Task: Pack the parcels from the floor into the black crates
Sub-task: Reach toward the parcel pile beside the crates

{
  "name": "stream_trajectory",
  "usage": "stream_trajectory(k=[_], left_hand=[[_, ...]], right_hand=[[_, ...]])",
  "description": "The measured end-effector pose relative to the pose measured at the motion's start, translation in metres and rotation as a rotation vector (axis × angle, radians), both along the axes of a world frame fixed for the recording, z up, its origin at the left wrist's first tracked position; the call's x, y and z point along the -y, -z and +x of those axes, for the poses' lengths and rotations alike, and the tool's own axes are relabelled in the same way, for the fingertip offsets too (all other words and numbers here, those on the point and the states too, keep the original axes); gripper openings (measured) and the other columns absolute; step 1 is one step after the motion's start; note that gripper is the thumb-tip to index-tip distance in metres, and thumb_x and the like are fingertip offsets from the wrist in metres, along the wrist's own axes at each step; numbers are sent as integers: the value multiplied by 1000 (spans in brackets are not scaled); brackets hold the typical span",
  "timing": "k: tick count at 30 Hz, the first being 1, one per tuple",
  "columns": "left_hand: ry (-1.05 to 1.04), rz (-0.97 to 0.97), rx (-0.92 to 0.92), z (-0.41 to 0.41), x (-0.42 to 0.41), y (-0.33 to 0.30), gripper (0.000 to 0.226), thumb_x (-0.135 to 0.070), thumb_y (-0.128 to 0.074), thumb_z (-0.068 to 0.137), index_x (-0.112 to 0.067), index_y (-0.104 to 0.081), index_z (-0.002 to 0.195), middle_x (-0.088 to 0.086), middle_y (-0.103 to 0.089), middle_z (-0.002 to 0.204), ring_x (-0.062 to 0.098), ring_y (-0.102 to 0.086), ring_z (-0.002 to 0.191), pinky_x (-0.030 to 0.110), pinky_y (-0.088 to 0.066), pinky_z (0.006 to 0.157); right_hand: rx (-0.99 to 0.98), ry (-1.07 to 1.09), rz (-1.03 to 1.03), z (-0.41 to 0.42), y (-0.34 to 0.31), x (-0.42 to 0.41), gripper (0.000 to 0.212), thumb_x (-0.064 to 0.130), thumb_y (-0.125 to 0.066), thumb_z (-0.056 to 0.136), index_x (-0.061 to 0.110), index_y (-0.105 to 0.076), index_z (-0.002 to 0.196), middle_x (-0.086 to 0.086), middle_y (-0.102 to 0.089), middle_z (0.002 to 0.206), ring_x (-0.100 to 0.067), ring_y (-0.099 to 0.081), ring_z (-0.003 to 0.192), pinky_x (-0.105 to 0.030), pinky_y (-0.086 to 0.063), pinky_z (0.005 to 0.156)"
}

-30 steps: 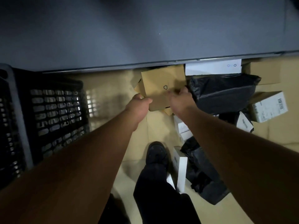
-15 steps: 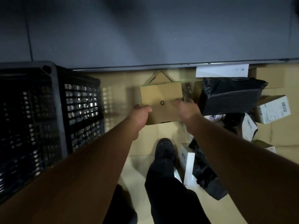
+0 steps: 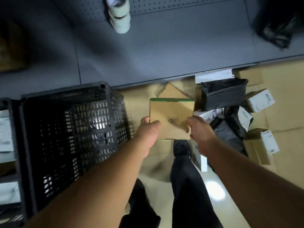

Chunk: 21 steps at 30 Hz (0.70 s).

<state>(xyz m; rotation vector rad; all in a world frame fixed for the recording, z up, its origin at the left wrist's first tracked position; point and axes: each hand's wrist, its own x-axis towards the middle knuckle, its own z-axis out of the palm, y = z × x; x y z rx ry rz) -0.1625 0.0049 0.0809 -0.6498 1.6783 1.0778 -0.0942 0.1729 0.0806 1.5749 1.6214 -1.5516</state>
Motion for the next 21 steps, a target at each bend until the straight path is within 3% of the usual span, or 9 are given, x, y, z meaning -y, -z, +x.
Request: stream_trajectory(k=[4, 7, 9, 11, 14, 15, 18, 19, 21], left_hand=[[9, 5, -31, 16, 23, -41, 71, -38, -50, 76, -28, -42, 146, 4, -63, 128, 26, -60, 112, 49, -48, 103], [16, 5, -39, 31, 46, -66, 50, -38, -49, 86, -29, -50, 135, 0, -63, 119, 21, -59, 104, 39, -47, 85], [-21, -1, -50, 46, 58, -83, 36, -38, -45, 93, -33, -54, 127, -4, -62, 111, 16, -57, 98, 34, -43, 76], [-27, -11, -56, 62, 68, -95, 41, -45, -41, 90, -40, -52, 129, -1, -62, 116, 22, -59, 105, 41, -48, 88], [-127, 17, -41, 82, 79, -109, 49, -57, -33, 92, -43, -52, 136, 2, -64, 131, 27, -61, 120, 52, -44, 109], [-190, 30, -40, 89, 83, -113, 46, -58, -31, 97, -41, -59, 130, 1, -68, 128, 25, -63, 118, 50, -45, 109], [-371, 12, -32, 104, 100, -127, 46, -60, -32, 104, -35, -70, 97, -4, -79, 92, 18, -71, 99, 41, -50, 103], [-385, 16, -41, 107, 106, -133, 48, -60, -31, 104, -33, -70, 96, -3, -79, 87, 19, -71, 99, 41, -50, 103], [-386, 19, -53, 114, 121, -138, 48, -58, -30, 105, -31, -69, 111, 2, -79, 96, 21, -70, 103, 40, -49, 104]], right_hand=[[5, 151, -69, 34, -37, 24, 38, 45, -57, 88, 24, -67, 118, -5, -71, 113, -27, -65, 107, -47, -51, 96], [-59, 254, -66, 57, -69, 39, 31, 39, -53, 96, 18, -70, 111, -4, -76, 102, -22, -70, 97, -34, -53, 80], [-93, 273, -69, 72, -90, 48, 31, 40, -49, 100, 18, -69, 109, -3, -74, 105, -21, -69, 99, -35, -54, 86], [-113, 274, -73, 82, -109, 57, 34, 45, -46, 101, 20, -67, 112, -2, -70, 114, -23, -65, 108, -41, -49, 102], [-128, 287, -91, 92, -131, 68, 38, 46, -44, 101, 21, -66, 119, -3, -66, 124, -23, -62, 115, -43, -45, 108], [-130, 286, -102, 97, -136, 72, 39, 45, -45, 102, 21, -66, 123, -4, -65, 127, -24, -61, 118, -43, -45, 108], [-174, 224, -149, 107, -148, 83, 37, 44, -43, 104, 22, -64, 124, -6, -62, 133, -27, -58, 124, -46, -41, 111], [-175, 194, -170, 108, -151, 85, 36, 45, -41, 105, 22, -64, 122, -6, -61, 134, -27, -56, 125, -46, -40, 112], [-155, 146, -209, 111, -159, 90, 43, 49, -38, 105, 19, -61, 125, -6, -60, 134, -26, -55, 126, -46, -38, 114]])
